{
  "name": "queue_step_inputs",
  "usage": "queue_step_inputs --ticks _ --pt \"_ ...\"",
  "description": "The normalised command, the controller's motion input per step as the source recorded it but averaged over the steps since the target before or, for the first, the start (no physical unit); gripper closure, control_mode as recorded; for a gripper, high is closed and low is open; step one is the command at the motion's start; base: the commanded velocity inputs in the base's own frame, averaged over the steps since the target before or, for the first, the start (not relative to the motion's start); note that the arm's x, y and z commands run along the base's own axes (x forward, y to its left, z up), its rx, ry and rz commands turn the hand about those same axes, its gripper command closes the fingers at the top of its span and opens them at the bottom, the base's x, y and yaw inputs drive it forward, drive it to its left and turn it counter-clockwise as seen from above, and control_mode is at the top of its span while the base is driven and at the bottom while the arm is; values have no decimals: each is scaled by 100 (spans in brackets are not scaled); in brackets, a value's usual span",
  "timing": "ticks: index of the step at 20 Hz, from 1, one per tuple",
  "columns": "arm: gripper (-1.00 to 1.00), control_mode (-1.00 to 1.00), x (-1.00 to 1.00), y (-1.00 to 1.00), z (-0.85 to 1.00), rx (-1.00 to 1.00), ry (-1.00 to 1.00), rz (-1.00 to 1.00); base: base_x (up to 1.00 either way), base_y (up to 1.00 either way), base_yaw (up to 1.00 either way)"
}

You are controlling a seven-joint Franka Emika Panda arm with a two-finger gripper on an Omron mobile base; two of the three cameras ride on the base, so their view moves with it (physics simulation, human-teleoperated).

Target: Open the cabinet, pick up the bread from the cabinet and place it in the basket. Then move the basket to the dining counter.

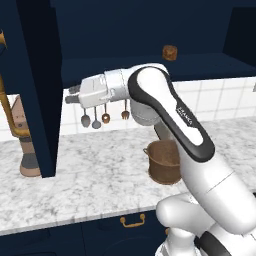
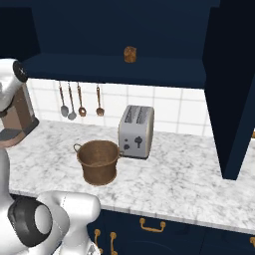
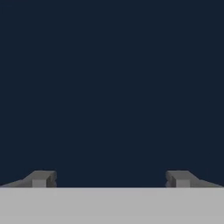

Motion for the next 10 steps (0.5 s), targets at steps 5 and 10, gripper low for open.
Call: queue_step_inputs --ticks 5,10 --pt "-100 -100 -14 -100 3 -7 0 -36 0 0 0" --pt "-100 -100 0 -100 -3 -19 2 -40 0 0 0"
